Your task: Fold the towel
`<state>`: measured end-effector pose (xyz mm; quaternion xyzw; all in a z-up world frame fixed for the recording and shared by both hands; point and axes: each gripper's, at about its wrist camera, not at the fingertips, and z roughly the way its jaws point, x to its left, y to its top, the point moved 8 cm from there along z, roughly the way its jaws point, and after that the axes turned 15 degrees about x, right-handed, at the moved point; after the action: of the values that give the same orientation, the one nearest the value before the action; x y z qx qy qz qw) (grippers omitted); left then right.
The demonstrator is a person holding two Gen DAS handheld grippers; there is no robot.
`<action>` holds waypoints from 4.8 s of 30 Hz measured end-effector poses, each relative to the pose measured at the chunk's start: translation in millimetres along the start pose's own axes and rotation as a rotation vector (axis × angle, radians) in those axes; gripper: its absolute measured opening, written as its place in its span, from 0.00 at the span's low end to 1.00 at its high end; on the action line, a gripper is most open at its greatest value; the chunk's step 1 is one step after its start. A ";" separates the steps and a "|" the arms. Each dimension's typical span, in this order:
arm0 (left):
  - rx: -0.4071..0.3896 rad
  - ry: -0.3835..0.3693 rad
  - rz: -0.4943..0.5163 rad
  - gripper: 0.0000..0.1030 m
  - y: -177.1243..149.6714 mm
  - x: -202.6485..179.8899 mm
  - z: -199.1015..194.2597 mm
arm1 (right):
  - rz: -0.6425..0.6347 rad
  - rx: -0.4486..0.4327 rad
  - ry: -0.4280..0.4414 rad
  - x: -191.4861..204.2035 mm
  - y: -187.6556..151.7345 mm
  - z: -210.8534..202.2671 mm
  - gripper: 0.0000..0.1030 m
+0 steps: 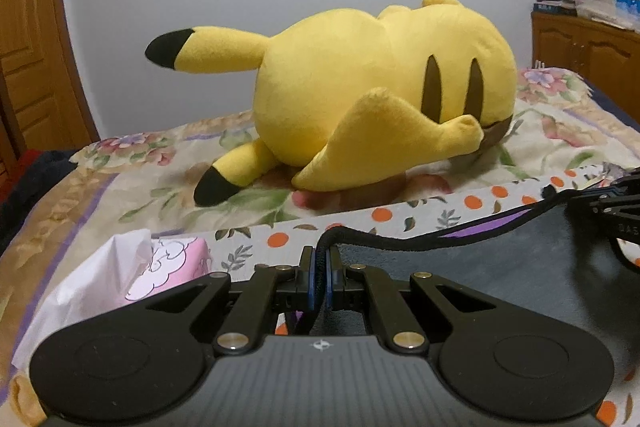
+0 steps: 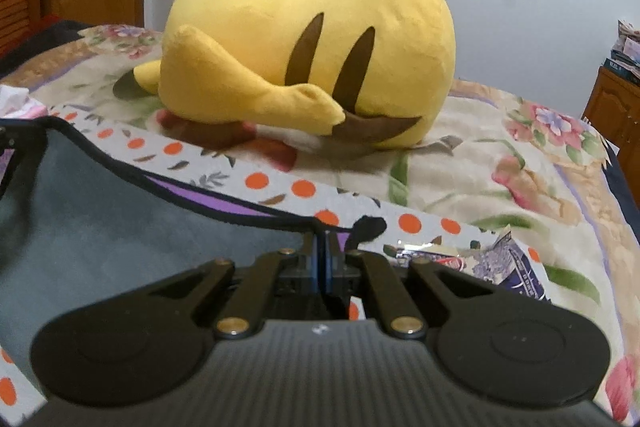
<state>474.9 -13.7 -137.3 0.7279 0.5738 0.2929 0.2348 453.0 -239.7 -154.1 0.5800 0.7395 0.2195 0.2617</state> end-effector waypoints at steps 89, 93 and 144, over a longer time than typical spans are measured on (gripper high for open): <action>0.061 -0.075 0.061 0.88 -113.3 -52.6 -203.6 | 0.096 -0.075 0.081 29.5 -114.2 -214.7 0.69; 0.062 -0.069 0.077 0.88 -119.6 -56.0 -217.4 | 0.105 -0.082 0.085 28.6 -118.9 -225.8 0.75; 0.059 -0.046 0.011 1.00 -181.2 -62.8 -326.7 | 0.149 -0.157 0.091 45.2 -169.5 -319.6 1.00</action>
<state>110.4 -31.1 -35.4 0.7441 0.5727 0.2604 0.2247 113.3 -241.5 -21.6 0.6007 0.6859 0.3216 0.2554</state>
